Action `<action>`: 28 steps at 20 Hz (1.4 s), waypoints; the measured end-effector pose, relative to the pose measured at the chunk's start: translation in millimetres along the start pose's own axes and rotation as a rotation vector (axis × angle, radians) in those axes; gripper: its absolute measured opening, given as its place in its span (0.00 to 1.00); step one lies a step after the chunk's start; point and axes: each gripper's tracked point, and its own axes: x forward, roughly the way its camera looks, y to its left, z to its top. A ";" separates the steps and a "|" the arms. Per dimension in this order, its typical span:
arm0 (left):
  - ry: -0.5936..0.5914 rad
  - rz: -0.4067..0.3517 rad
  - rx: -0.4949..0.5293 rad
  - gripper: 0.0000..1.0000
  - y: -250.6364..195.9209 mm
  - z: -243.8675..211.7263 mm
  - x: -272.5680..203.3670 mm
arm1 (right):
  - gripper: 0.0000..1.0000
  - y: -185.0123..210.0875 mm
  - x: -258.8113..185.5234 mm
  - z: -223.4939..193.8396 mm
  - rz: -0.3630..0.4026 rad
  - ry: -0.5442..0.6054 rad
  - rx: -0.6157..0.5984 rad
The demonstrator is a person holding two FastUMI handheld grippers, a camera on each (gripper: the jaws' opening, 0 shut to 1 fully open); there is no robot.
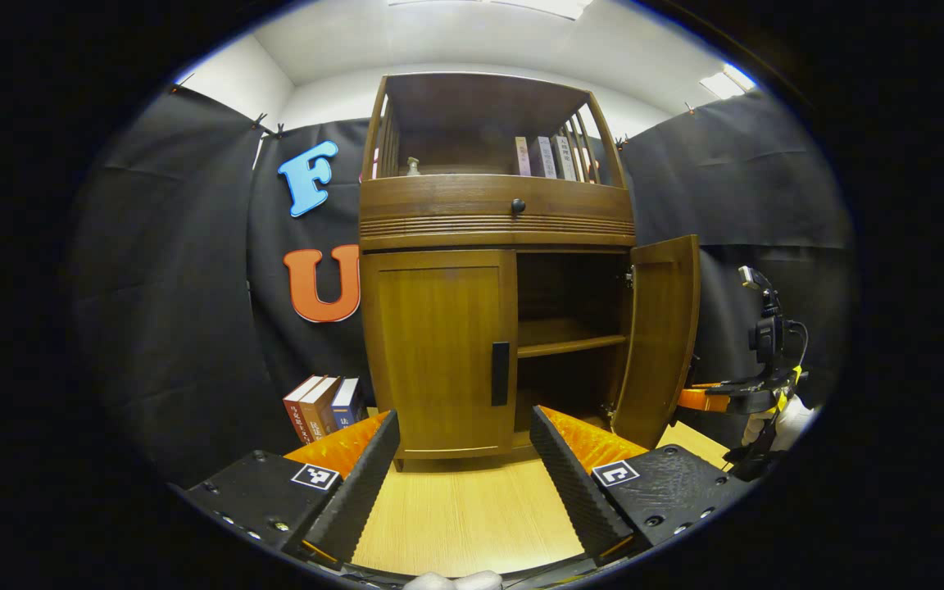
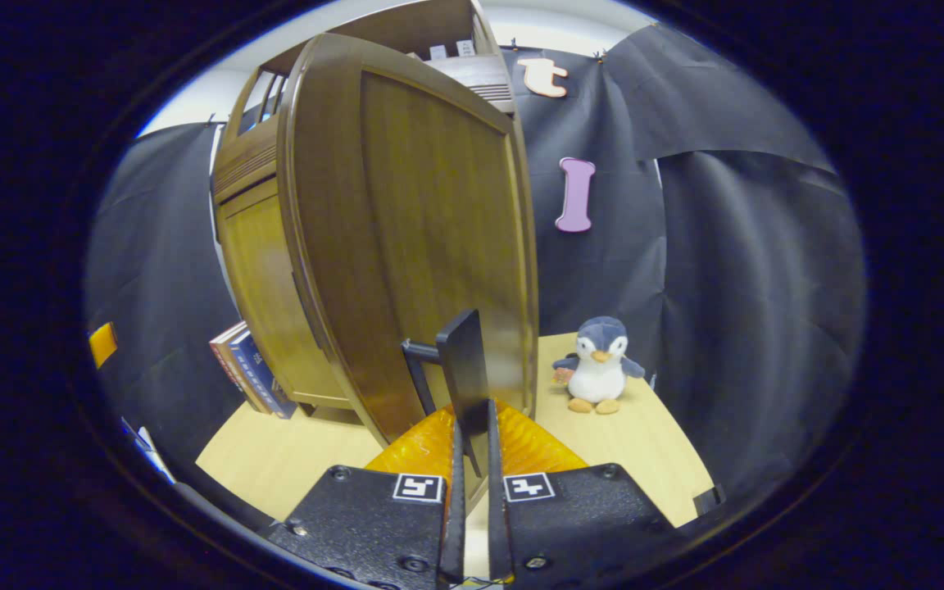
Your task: Open the right door of the double-door shoe cabinet with the right hand, and open the left door with the left hand.
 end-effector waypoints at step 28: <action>0.021 -0.028 -0.029 0.96 -50.0 -6.5 43.5 | 0.04 -127.1 -0.8 21.3 0.089 0.002 -0.068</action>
